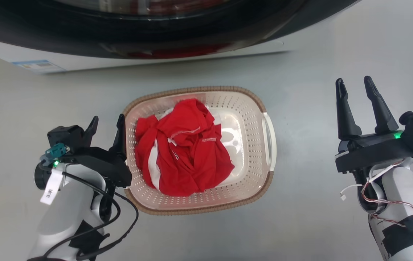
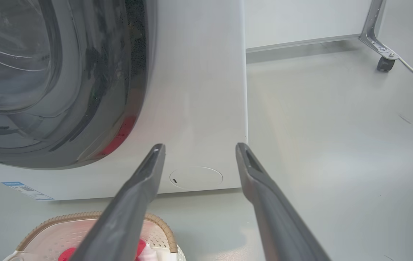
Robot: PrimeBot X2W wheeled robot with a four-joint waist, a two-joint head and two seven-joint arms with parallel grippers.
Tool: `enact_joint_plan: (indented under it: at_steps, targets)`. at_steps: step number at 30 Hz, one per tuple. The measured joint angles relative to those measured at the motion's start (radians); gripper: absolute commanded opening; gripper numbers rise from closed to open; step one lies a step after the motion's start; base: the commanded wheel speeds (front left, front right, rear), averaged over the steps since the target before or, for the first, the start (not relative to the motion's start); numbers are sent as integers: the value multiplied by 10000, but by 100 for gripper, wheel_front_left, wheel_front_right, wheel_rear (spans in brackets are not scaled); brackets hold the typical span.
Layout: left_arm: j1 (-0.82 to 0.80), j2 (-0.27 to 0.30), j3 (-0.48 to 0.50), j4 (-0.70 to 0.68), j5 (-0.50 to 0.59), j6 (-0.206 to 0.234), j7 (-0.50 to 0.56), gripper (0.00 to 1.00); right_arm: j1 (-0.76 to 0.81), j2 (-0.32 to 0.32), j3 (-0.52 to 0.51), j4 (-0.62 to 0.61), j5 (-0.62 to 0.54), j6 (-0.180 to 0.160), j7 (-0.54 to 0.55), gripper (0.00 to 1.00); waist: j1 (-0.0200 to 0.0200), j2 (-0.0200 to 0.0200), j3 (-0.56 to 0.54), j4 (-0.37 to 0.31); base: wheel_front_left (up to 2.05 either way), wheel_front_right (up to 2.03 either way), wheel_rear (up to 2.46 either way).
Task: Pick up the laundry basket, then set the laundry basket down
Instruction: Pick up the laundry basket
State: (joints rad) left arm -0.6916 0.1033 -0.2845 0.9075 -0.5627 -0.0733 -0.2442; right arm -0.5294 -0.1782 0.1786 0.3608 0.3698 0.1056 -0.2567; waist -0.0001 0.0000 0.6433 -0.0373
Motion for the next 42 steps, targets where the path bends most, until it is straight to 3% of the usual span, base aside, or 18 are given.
enact_joint_plan:
  at_steps: [17,34,42]
  targets:
    - [1523,198,-52,-2566,1037,842,-58,100,747,-268,-201,12,-453,-15,0,100,-2,-1,-2491,409,0,0,0]
    - [3674,656,-61,-4930,1580,1277,-58,100,2163,-182,107,-56,-627,-366,123,100,-2,-1,-4776,554,0,0,0]
    - [4503,869,-31,-5764,1860,1532,-58,100,2653,-161,169,-385,-658,-531,337,100,0,-1,-5265,506,0,0,0]
